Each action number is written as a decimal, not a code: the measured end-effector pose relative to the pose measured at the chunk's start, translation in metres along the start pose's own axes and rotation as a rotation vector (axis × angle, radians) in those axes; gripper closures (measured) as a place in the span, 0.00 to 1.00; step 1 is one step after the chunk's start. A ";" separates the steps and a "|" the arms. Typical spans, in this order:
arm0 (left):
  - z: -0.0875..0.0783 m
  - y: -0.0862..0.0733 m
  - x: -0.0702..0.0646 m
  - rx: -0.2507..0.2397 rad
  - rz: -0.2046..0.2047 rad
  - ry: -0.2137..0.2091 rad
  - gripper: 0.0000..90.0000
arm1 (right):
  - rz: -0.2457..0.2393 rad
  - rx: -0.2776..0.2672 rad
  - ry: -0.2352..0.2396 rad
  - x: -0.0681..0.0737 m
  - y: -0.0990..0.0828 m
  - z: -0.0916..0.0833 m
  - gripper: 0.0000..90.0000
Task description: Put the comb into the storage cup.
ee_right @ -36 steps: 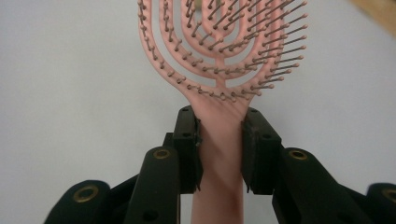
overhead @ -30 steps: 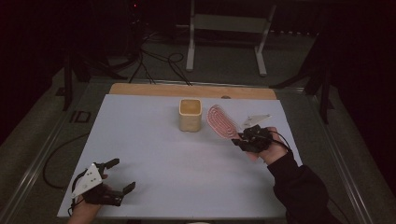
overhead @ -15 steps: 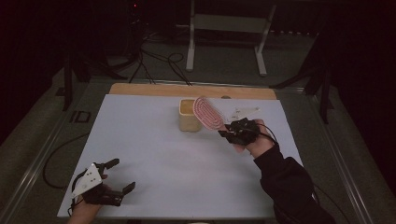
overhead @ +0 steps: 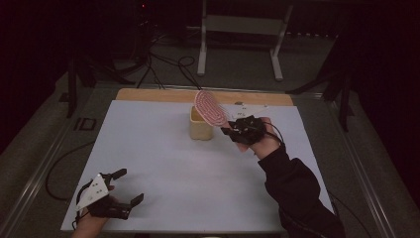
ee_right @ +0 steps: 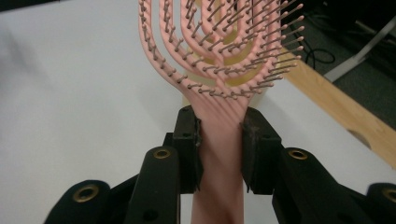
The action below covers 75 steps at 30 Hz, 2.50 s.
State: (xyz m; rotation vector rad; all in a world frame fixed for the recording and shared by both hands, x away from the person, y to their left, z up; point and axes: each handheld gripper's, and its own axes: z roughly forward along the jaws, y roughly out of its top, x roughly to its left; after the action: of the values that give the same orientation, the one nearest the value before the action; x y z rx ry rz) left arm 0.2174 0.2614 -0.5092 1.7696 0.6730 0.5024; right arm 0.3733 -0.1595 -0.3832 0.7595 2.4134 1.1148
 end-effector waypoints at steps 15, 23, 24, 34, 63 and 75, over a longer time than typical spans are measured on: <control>0.001 0.000 0.001 0.006 -0.011 -0.007 0.00 | 0.040 -0.113 -0.003 -0.005 0.021 0.011 0.78; 0.002 -0.001 0.000 0.011 -0.011 -0.013 0.00 | 0.039 -0.168 -0.022 -0.007 0.033 0.020 0.78; 0.002 -0.001 0.000 0.010 -0.011 -0.014 0.00 | 0.039 -0.172 -0.021 -0.007 0.034 0.020 0.78; 0.001 -0.001 0.001 0.004 -0.016 -0.013 0.00 | 0.051 -0.245 -0.028 -0.013 0.044 0.024 0.78; -0.001 0.000 0.002 -0.005 -0.017 -0.012 0.00 | 0.100 -0.403 -0.035 -0.020 0.079 0.061 0.78; -0.001 0.000 0.001 -0.008 -0.017 -0.012 0.00 | 0.116 -0.490 -0.004 -0.031 0.073 0.083 0.78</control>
State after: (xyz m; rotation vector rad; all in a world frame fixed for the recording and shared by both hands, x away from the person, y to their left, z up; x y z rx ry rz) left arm 0.2177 0.2630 -0.5093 1.7572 0.6763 0.4820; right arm 0.4649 -0.0906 -0.3737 0.7334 1.9816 1.6584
